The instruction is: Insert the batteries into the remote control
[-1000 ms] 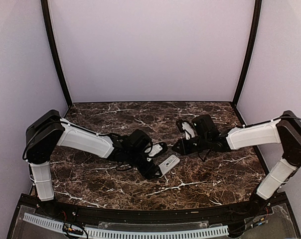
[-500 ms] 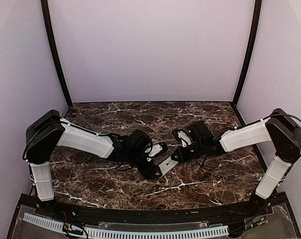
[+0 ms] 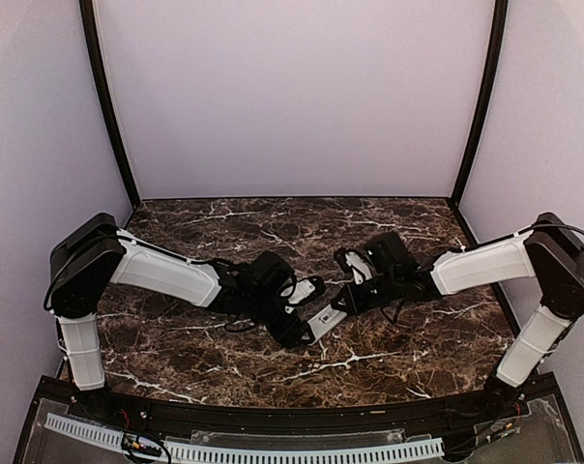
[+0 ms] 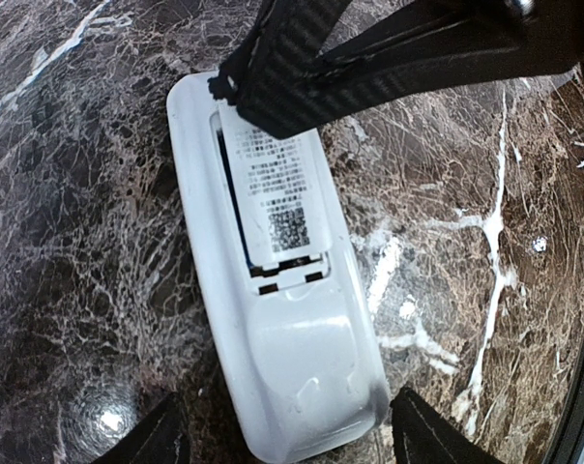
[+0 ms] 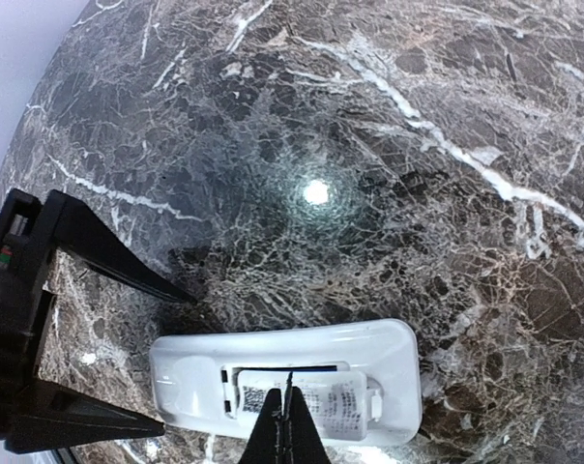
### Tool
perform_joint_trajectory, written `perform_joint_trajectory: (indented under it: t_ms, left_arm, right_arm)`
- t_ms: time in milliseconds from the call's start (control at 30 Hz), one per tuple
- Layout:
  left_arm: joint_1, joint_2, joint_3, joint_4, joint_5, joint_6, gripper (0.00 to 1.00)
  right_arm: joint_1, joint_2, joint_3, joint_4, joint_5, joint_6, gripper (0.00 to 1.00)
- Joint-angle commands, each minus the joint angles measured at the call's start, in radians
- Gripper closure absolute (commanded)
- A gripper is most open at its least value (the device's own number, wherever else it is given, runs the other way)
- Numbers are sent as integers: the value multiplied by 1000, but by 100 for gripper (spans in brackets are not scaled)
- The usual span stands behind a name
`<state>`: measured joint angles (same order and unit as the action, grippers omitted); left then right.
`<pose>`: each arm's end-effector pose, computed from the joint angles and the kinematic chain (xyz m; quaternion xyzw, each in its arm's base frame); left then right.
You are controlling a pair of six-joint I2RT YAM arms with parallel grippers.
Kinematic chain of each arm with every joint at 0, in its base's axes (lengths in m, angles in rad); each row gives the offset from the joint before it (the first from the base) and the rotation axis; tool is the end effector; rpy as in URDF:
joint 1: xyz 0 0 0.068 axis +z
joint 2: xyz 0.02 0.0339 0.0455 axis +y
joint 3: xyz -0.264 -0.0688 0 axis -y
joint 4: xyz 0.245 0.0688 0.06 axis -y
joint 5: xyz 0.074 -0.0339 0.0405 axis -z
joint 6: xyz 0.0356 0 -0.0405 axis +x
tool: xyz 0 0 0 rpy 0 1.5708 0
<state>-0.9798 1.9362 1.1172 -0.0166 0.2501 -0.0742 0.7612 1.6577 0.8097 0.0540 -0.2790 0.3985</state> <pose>0.2146 -0.3356 0.1416 0.4454 0.8130 -0.2799 0.2496 0.2291 0.2319 0.1553 -0.2171 0.8920 0.3131 0.2432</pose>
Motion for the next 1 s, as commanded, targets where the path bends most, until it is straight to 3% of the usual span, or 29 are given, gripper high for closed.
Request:
perform_joint_trajectory:
  t_ms: [0,133,300,467,633,833,900,967]
  left_arm:
    - [-5,21,-22,-64,4,-7,28]
    - [-5,8,-28,-45,4,-9,28]
    - [-4,-16,-32,-27,0,-15,27]
    - [-4,-59,-60,8,-13,-20,26]
    - [-5,-98,-104,67,-19,-18,25]
    - [-8,-151,-158,101,-19,-25,25]
    - [-24,-150,-165,84,-43,-9,20]
    - [-41,-152,-173,68,-62,13,21]
  right_arm:
    - [4,-84,68,-49,-45,-28,100]
    - [-13,-116,88,-100,-1,-43,89]
    - [-38,-32,144,-228,70,-95,75]
    - [-47,9,175,-266,39,-138,64]
    - [-86,-43,177,-250,-91,-217,49]
    - [-193,-94,232,-286,-311,-404,42]
    - [-210,-90,231,-254,-267,-432,41]
    - [-221,-25,312,-334,-180,-401,41]
